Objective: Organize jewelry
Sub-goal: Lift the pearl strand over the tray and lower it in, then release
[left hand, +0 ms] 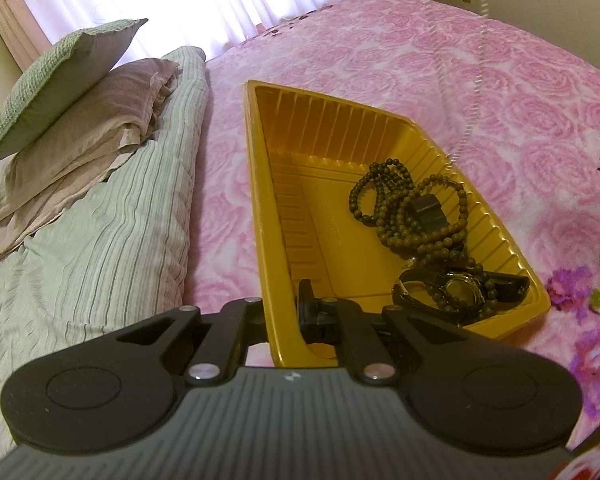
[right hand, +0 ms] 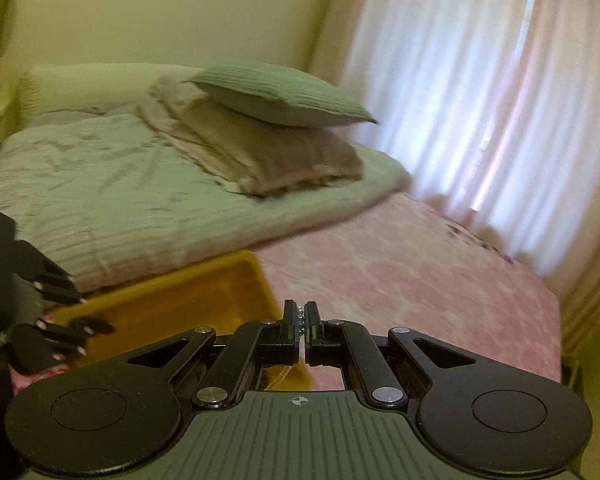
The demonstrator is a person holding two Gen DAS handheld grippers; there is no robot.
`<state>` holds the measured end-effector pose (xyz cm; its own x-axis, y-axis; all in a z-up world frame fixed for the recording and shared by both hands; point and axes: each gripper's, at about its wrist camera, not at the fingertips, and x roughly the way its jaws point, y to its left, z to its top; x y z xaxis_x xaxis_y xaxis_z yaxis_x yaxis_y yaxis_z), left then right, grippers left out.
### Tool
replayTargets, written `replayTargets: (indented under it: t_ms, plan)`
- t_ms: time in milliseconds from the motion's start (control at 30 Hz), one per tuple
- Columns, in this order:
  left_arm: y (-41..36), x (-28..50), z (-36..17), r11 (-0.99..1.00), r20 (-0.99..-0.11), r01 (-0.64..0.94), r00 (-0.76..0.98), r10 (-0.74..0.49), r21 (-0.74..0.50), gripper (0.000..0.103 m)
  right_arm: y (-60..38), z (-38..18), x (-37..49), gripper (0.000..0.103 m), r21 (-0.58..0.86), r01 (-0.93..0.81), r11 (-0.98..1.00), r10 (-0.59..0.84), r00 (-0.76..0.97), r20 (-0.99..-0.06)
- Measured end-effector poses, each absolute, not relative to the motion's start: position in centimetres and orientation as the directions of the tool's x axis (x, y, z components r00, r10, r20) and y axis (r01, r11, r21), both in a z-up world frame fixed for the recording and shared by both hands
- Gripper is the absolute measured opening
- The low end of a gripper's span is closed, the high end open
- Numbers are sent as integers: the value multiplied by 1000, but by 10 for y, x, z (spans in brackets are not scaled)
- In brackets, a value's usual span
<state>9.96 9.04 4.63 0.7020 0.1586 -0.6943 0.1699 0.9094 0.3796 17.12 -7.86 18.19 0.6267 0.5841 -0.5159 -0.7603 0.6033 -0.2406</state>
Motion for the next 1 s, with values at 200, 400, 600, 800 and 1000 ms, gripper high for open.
replayTargets:
  t_ms: [200, 400, 600, 800, 1000]
  plan:
    - [94, 99, 45, 914, -696, 170, 703, 149, 368, 7, -40, 175, 163, 2, -253, -814, 522, 628, 568, -532]
    - [97, 98, 45, 919, -697, 170, 703, 139, 355, 7, -16, 166, 161, 3, -251, -843, 476, 645, 529, -552]
    - [101, 97, 43, 927, -700, 165, 702, 129, 337, 7, -5, 157, 170, 3, -242, -847, 473, 638, 518, -570]
    - [105, 96, 42, 933, -702, 162, 701, 121, 323, 7, 1, 133, 191, 3, -215, -841, 496, 598, 511, -618]
    - [110, 97, 41, 938, -706, 159, 699, 113, 308, 7, 2, 111, 206, 3, -184, -840, 510, 566, 489, -664]
